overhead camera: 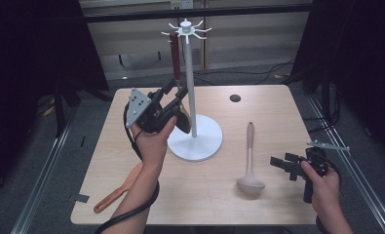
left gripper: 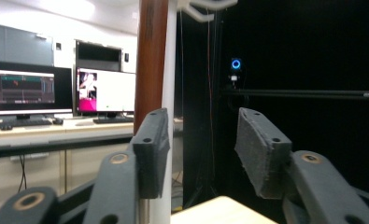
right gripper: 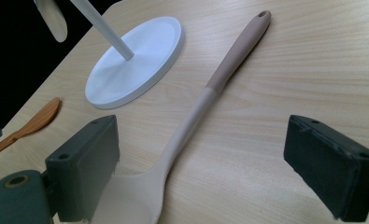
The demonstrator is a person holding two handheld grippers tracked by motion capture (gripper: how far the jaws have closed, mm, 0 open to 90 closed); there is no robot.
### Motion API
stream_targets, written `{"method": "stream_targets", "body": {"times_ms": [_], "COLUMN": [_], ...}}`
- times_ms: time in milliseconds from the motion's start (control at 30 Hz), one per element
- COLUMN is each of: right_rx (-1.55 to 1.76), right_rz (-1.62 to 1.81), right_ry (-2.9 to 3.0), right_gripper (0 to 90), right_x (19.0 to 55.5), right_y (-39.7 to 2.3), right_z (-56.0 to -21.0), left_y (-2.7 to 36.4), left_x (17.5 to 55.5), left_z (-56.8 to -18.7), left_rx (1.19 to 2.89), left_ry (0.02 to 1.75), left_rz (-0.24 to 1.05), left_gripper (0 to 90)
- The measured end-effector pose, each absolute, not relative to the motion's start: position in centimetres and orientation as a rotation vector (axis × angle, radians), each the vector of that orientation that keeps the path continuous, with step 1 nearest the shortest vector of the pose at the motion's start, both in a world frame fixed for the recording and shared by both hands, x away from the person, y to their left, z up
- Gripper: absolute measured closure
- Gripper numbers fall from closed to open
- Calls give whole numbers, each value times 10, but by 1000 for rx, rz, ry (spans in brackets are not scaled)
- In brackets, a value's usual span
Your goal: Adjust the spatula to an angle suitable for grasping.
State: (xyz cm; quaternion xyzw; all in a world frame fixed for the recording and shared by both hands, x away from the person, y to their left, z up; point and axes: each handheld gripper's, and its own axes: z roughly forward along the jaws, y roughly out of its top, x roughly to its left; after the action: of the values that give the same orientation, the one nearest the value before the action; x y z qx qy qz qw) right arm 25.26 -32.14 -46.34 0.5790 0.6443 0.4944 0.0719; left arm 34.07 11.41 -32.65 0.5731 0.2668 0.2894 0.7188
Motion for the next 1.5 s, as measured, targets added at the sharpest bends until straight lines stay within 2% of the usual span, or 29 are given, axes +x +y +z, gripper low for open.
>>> {"method": "stream_targets", "body": {"times_ms": [600,1233,1500], "right_rx": [1732,1723,1716], "right_rz": [1427,1293,1143], "right_ry": [1968,2019,2110], "right_gripper": [103,120,219], "right_x": [255,269,287], "right_y": [-315,-283,-263], "right_z": [-466,-466,-466], "left_y": [117,123,128], "left_x": [328,315,313], "left_z": [-380,-423,-437], "left_rx": [1388,1581,1624], "left_ry": [616,599,621], "left_rz": [600,535,512], "left_gripper": [293,237,230]}}
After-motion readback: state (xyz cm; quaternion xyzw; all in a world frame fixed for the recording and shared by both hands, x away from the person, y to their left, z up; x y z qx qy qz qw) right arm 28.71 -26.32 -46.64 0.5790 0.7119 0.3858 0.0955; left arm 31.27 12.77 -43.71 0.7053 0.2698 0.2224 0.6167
